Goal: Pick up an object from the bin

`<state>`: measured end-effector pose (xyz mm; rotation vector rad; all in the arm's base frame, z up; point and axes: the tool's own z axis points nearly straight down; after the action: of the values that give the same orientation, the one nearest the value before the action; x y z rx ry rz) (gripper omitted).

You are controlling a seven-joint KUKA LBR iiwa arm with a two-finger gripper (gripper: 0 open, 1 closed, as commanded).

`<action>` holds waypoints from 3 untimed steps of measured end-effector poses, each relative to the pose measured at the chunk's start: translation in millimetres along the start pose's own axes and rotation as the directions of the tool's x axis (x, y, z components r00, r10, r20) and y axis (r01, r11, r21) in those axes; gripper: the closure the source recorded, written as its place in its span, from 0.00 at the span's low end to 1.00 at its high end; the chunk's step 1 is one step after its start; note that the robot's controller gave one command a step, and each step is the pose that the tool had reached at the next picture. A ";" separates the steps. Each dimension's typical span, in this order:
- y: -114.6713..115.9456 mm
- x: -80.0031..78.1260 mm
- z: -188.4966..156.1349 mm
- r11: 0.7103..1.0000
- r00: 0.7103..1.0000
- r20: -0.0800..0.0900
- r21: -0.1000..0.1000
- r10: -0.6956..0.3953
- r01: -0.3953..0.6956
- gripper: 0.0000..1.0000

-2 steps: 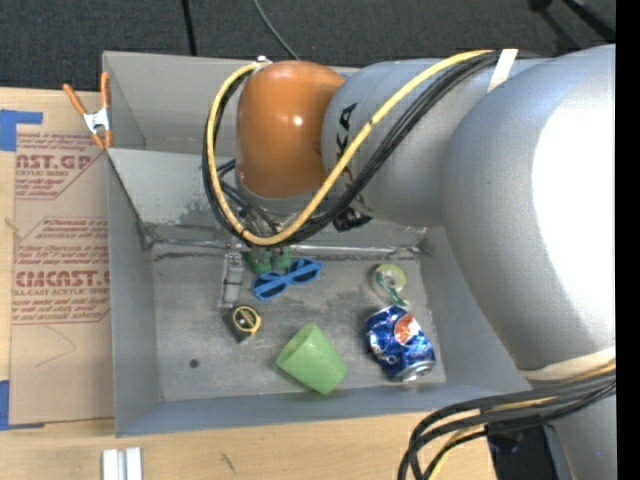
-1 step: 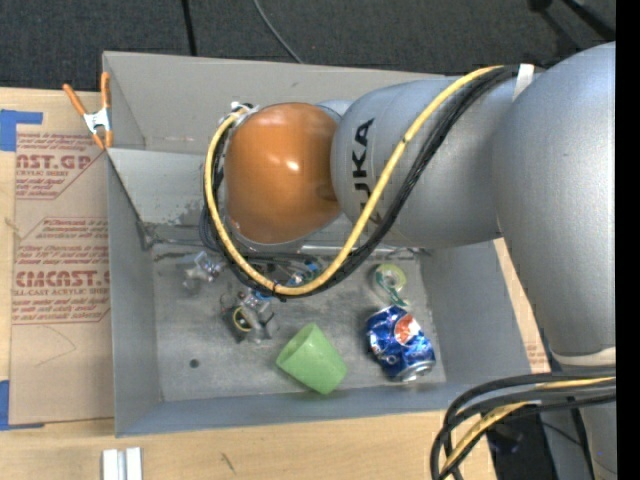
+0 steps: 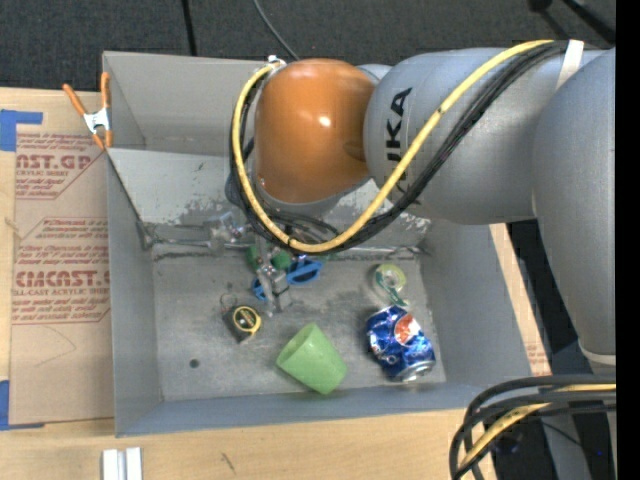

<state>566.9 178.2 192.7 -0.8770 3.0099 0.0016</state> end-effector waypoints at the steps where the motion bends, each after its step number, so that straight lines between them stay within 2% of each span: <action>1: -6.0 41.1 113.7 0.994 0.994 -0.014 -0.003 0.112 -0.112 0.00; 2: -6.6 37.6 107.8 0.994 0.994 -0.005 -0.001 0.111 -0.111 1.00; 3: 27.8 65.9 113.7 0.997 0.996 0.022 0.010 -0.081 0.080 1.00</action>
Offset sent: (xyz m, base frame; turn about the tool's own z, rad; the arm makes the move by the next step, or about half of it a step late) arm -0.0279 -0.0264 -0.1089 0.1111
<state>497.1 166.6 78.6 -0.9899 2.9490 -0.0019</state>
